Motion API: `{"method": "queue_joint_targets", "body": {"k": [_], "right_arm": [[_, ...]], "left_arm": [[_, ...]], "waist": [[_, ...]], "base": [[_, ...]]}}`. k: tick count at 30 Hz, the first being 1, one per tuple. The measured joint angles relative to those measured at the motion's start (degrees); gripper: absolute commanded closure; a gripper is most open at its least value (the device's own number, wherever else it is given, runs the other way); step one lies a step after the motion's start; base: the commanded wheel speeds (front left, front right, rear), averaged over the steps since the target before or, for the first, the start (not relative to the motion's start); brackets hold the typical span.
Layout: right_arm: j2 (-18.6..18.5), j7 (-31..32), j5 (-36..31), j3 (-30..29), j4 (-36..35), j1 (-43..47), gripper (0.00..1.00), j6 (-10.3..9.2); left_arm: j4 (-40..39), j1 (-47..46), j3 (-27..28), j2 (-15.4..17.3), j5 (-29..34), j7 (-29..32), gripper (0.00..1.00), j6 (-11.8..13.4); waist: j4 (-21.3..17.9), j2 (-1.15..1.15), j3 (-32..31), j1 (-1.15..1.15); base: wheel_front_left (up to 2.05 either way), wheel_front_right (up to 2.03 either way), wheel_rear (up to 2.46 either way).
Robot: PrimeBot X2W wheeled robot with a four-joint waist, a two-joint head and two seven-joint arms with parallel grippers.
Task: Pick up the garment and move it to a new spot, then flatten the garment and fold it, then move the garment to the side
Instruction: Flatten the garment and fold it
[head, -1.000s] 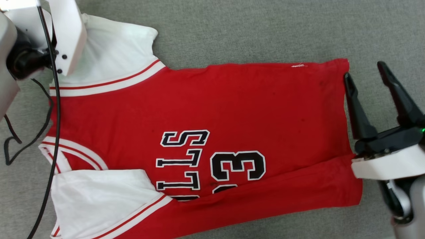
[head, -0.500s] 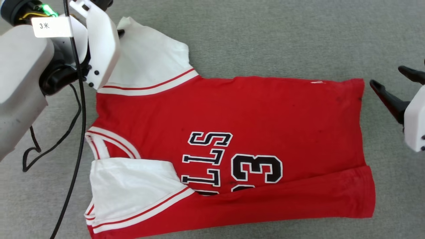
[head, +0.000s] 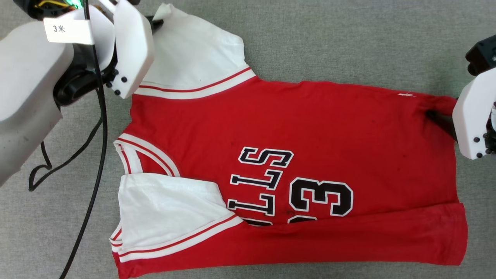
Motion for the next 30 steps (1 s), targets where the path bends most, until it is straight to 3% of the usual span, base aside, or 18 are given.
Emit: {"method": "queue_joint_targets", "body": {"k": [8, 9, 10, 11, 24, 30], "right_arm": [[-0.81, -2.92, 0.79, 4.50, 4.09, -1.21, 0.00, -0.14], [-0.88, -4.09, 1.12, 4.53, 4.50, -1.21, 0.51, -0.13], [-0.89, -4.94, 1.55, 4.55, 4.97, -1.20, 0.95, -0.12], [-0.87, -5.88, 2.02, 4.56, 5.30, -1.21, 1.00, -0.11], [-0.36, -20.17, 2.89, 5.13, 6.49, 1.88, 1.00, 0.00], [-0.54, -23.48, 2.65, 5.37, 6.15, 6.59, 1.00, 0.00]], "left_arm": [[0.58, -0.58, -0.44, 0.02, 0.11, -1.47, 1.00, 0.00], [0.67, -0.60, -0.64, 0.05, 0.00, -1.56, 1.00, 0.00], [0.90, -0.60, -0.74, 0.12, -0.02, -1.75, 1.00, 0.00], [1.14, -0.60, -0.73, 0.11, -0.08, -2.21, 1.00, 0.00], [1.68, 5.10, -1.25, 1.79, -2.79, -7.46, 1.00, 0.11], [-2.23, 11.14, -1.99, 3.69, -3.72, -10.06, 1.00, 2.12]], "waist": [[0.80, 0.00, 1.43, -0.01], [0.81, 0.00, 1.41, -0.02], [0.83, 0.00, 1.34, -0.01], [0.84, 0.00, 1.18, -0.01], [0.76, 0.00, -6.17, -0.01], [1.25, 0.00, -10.32, -0.01]], "base": [[0.00, 0.00, 0.00], [0.00, 0.00, 0.00], [0.00, 0.00, 0.00], [0.00, 0.00, 0.00], [0.00, 0.00, 0.00], [0.00, 0.00, 0.00]]}}
